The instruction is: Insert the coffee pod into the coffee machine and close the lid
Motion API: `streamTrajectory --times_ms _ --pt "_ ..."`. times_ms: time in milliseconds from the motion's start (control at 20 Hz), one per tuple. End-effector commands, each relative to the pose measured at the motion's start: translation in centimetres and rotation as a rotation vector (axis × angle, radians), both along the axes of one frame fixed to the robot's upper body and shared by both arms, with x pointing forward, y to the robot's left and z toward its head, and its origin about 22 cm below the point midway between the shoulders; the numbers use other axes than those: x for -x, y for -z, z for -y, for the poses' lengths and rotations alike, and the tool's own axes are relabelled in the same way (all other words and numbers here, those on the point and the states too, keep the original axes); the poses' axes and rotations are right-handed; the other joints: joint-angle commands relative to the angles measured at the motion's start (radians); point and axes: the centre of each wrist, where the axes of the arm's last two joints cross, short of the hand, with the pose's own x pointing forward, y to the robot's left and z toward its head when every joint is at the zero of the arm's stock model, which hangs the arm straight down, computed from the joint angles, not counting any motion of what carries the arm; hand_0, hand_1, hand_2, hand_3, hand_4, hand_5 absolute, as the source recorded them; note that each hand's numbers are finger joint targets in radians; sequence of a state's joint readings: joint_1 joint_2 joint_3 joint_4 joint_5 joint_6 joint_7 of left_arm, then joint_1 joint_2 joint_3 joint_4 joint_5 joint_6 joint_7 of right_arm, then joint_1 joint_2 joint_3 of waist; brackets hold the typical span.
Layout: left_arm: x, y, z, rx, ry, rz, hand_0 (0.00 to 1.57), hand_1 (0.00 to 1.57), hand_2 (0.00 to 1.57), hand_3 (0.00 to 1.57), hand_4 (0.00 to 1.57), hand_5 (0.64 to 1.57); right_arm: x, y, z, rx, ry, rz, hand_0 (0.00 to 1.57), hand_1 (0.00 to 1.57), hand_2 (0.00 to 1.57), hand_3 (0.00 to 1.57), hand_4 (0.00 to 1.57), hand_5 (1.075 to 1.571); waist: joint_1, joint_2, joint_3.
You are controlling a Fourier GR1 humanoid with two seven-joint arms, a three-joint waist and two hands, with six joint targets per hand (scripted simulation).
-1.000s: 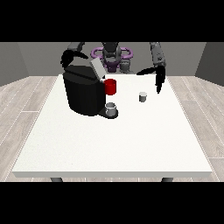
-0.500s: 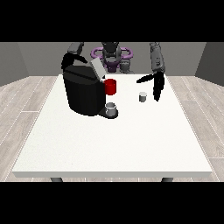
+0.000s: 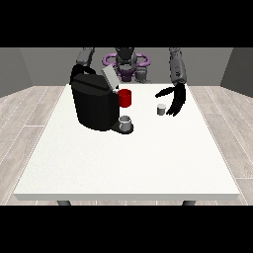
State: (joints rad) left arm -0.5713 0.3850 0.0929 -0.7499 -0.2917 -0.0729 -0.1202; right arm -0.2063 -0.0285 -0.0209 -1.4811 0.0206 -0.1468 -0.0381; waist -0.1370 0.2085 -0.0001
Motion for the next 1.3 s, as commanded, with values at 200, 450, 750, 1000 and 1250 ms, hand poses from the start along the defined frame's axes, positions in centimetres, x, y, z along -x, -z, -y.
streamTrajectory --times_ms 200,450,750,1000,1250 --pt "0.8 0.9 -2.5 -0.191 0.054 -0.020 0.57 0.57 0.70 0.41 0.00 1.571 -0.6 -1.1 -0.2 0.026 0.020 -0.020 0.00 0.00 0.00 0.00 0.39 1.571 -0.002 0.022 -0.0004" --pt "0.0 2.0 0.4 -0.256 0.011 0.041 0.67 0.67 0.81 0.55 0.00 1.571 0.1 -0.1 -1.1 -0.007 -0.026 -0.020 0.00 0.00 0.00 0.00 0.43 1.571 -0.046 0.024 -0.0003" --pt "-0.3 1.1 -1.8 -0.271 -0.042 0.139 0.84 0.84 0.97 0.74 0.39 1.571 0.6 -0.7 -1.4 0.018 -0.042 0.014 0.00 0.00 0.00 0.00 0.52 1.571 -0.061 0.040 -0.0006" --pt "-0.7 1.4 -0.8 -0.372 -0.027 0.167 0.99 0.99 1.09 0.87 0.29 1.571 0.5 0.6 -1.7 -0.005 -0.029 0.025 0.00 0.00 0.00 0.00 0.51 1.571 -0.058 0.078 -0.0003" --pt "-1.0 2.1 0.6 -0.412 -0.015 0.087 1.11 1.11 1.17 0.97 0.28 1.571 0.0 -0.8 -1.7 -0.027 -0.022 -0.001 0.00 0.00 0.00 0.00 0.51 1.571 -0.068 0.047 -0.0002"
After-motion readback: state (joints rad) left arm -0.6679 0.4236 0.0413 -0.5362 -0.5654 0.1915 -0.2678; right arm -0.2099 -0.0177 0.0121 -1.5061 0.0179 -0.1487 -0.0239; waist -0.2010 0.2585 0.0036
